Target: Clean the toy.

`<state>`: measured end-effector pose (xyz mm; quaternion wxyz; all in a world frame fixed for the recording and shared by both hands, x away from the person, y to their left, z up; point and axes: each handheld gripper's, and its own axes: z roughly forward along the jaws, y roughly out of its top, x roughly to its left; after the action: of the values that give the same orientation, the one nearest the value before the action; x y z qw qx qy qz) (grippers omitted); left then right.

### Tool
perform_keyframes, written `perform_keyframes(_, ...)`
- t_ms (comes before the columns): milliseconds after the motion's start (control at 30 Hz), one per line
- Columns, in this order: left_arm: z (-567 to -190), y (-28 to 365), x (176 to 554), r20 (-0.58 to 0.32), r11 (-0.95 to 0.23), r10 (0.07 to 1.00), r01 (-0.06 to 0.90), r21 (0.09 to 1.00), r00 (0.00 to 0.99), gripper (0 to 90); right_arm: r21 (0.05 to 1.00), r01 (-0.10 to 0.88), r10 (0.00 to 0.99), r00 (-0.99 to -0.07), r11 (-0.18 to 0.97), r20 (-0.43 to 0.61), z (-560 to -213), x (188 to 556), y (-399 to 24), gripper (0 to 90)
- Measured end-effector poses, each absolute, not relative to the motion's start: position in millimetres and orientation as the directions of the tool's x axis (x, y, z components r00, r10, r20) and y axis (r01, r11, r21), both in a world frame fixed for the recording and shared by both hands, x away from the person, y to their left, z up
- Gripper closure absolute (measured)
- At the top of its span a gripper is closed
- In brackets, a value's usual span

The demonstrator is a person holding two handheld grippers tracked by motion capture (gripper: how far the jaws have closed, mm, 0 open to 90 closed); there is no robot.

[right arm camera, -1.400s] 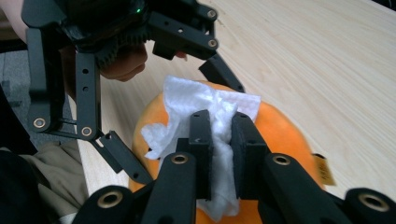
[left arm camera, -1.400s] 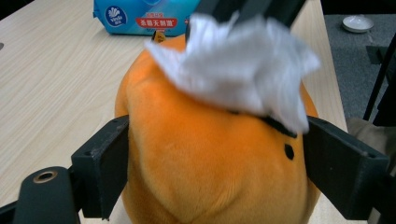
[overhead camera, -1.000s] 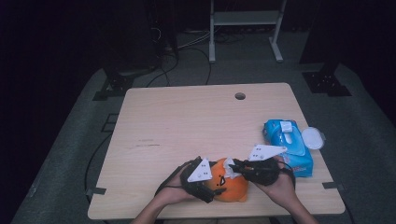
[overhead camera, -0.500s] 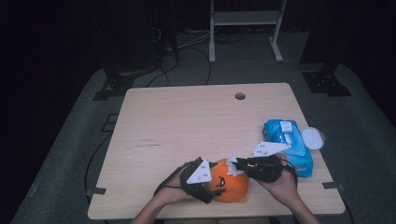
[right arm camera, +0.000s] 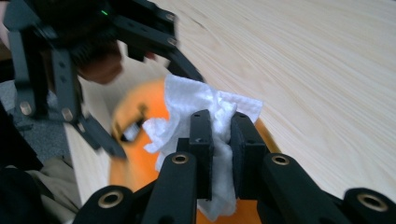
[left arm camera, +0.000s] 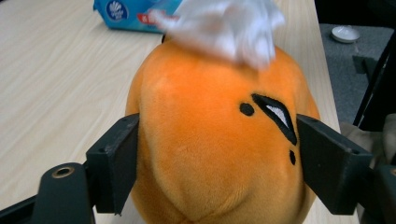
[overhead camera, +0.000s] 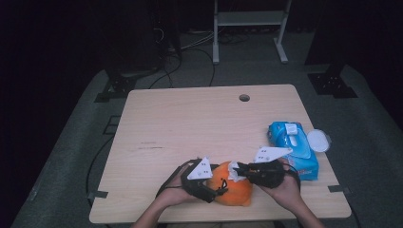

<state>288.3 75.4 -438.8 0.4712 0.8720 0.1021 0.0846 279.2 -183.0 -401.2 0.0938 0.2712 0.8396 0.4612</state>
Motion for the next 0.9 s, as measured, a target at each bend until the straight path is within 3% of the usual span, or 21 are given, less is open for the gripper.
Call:
perform_keyframes(133,-439.2,79.4,290.2,0.025,-0.526,0.262,0.121,0.842,0.965,21.0,0.819,0.396,0.57,-0.815,0.416,0.104,-403.6,282.6,-196.7,79.8)
perform_keyframes(267,-431.0,72.1,289.8,0.049,-0.512,0.26,0.094,0.854,0.964,10.7,0.826,0.383,0.559,-0.823,0.413,0.102,-403.2,279.8,-186.3,79.9)
perform_keyframes(367,-431.5,69.2,286.9,0.076,-0.5,0.258,0.066,0.864,0.963,10.9,0.836,0.34,0.519,-0.851,0.43,0.079,-400.9,275.1,-173.0,79.8)
perform_keyframes(433,-432.1,70.0,287.0,0.085,-0.511,0.254,0.059,0.858,0.964,17.0,0.832,0.327,0.513,-0.856,0.448,0.06,-401.0,274.7,-169.2,79.7)
perform_keyframes(600,-437.0,83.0,297.2,0.014,-0.52,0.288,0.144,0.842,0.958,24.5,0.828,0.365,0.544,-0.835,0.424,0.09,-404.7,282.6,-184.3,79.7)
perform_keyframes(767,-440.1,92.9,302.9,-0.032,-0.501,0.3,0.187,0.845,0.953,24.4,0.827,0.398,0.579,-0.808,0.398,0.11,-407.9,286.5,-199.5,79.7)
perform_keyframes(900,-433.7,84.0,295.0,0.009,-0.515,0.265,0.134,0.846,0.964,17.3,0.832,0.386,0.566,-0.817,0.397,0.109,-406.6,285.0,-190.2,79.7)
